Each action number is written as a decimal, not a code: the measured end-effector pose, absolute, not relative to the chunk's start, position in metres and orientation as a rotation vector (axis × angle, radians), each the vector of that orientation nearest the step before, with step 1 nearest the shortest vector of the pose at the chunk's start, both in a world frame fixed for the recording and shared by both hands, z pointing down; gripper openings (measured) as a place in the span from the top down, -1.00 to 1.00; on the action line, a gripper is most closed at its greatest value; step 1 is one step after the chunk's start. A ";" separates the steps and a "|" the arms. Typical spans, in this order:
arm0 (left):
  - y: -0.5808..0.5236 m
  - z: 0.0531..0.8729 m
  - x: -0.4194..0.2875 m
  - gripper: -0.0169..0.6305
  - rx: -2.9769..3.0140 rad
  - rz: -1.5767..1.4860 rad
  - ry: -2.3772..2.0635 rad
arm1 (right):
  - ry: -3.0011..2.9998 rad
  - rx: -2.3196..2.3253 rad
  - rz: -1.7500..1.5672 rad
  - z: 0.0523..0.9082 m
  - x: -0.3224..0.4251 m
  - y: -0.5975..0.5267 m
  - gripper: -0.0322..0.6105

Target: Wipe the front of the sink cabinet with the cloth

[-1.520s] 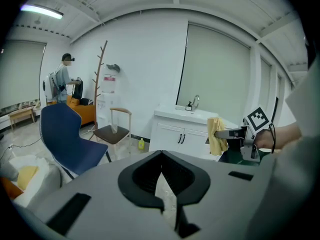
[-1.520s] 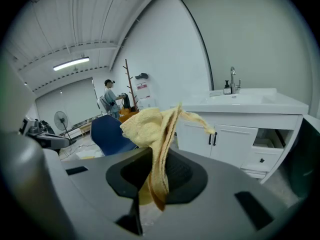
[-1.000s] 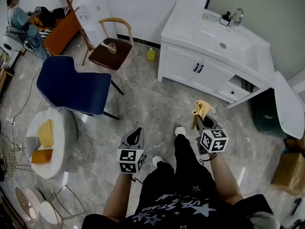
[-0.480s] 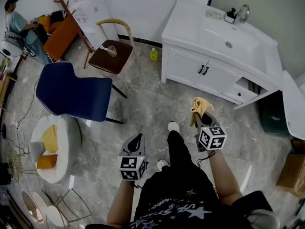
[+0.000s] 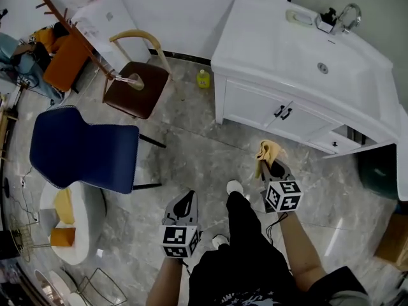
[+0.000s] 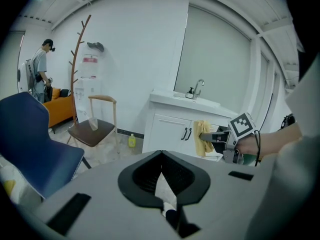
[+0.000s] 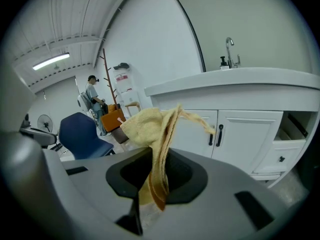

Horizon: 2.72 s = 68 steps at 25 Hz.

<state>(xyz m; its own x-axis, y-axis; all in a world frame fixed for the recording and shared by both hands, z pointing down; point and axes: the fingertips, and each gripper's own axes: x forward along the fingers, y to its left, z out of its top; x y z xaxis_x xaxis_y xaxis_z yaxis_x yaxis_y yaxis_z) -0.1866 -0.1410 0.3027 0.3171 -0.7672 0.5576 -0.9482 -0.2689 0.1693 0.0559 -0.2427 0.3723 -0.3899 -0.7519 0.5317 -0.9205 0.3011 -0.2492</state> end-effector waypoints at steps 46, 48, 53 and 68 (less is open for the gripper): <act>-0.267 0.531 -0.255 0.90 2.502 0.048 -1.822 | -2.691 1.490 0.008 0.481 -0.077 -0.480 0.65; -0.268 0.520 -0.256 0.90 2.516 0.049 -1.833 | -2.641 1.522 -0.021 0.477 -0.079 -0.499 0.65; -0.276 0.500 -0.247 0.90 2.561 0.036 -1.816 | -2.565 1.625 -0.007 0.478 -0.067 -0.529 0.65; -0.316 0.506 -0.161 0.90 2.684 0.096 -1.571 | -2.316 1.969 -0.001 0.480 0.072 -0.495 0.65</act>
<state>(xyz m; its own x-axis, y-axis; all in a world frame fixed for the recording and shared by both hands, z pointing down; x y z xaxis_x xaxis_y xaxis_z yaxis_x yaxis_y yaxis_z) -0.1609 -0.3156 0.5063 0.4884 -0.8699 0.0687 -0.8718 -0.4899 -0.0052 0.0715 -0.4949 0.4803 -0.1580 -0.9844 0.0771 -0.9843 0.1632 0.0668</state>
